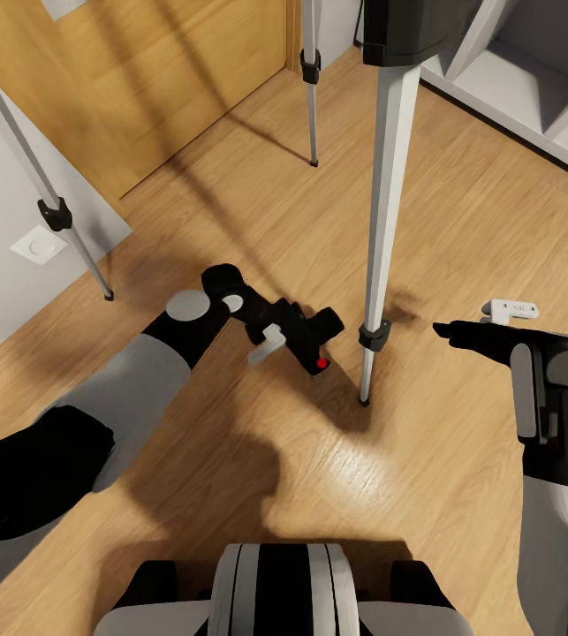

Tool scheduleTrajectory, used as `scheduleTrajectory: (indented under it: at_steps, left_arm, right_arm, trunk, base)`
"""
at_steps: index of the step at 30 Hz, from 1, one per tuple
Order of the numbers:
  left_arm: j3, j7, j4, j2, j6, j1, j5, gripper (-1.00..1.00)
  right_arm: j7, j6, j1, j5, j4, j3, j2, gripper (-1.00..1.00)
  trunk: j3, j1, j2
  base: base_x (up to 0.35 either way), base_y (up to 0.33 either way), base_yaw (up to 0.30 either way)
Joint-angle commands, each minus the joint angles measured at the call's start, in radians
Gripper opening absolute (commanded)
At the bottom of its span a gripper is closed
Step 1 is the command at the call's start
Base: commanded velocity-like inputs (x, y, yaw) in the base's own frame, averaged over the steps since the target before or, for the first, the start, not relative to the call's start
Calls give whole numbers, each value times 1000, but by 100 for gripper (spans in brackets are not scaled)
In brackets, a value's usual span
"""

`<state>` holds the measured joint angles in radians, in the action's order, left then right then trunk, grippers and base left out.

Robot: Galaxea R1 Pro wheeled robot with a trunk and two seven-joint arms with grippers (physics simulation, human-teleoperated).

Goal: Attach the digital camera to the camera tripod in the bedroom.

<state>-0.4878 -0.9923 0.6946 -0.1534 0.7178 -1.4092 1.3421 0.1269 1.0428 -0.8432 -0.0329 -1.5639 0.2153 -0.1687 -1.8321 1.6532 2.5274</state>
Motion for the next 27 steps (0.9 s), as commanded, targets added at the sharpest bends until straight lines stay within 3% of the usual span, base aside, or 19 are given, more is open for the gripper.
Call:
scheduleTrajectory:
  at_steps: [1, 3, 4, 7, 8, 12, 24, 27]
  left_arm:
    - [26, -5, 7, 1, 4, 0, 3, -100]
    - [77, -13, 17, 2, 3, 0, 4, -100]
    - [77, -13, 17, 2, 3, 0, 4, -100]
    - [150, -23, 24, 3, 1, -1, 5, -100]
    - [150, -23, 24, 3, 1, -1, 5, -100]
    - [214, -50, 29, 8, 0, -3, 7, -100]
    - [260, -126, 31, 46, -14, -16, 8, -100]
    - [264, -142, 23, 54, -60, -35, 11, -100]
  right_arm:
    - [2, 4, 0, -3, -1, 1, 0, 100]
    - [2, 4, 0, -3, -1, 1, 0, 100]
    - [2, 4, 0, -3, -1, 1, 0, 100]
    - [2, 4, 0, -3, -1, 1, 0, 100]
    - [2, 4, 0, -3, -1, 1, 0, 100]
    - [2, 4, 0, -2, -1, 1, 0, 100]
    - [2, 4, 0, -2, -1, 1, 0, 100]
    - [1, 4, 0, -2, 0, 1, -1, 100]
  trunk:
    - [-1, 0, 0]
    - [-1, 0, 0]
    - [-1, 0, 0]
    - [-1, 0, 0]
    - [-1, 0, 0]
    - [-1, 0, 0]
    - [-1, 0, 0]
    - [-1, 0, 0]
  base:
    - [0, 0, 0]
    - [0, 0, 0]
    - [0, 0, 0]
    - [0, 0, 0]
    - [0, 0, 0]
    - [0, 0, 0]
    - [0, 0, 0]
    - [0, 0, 0]
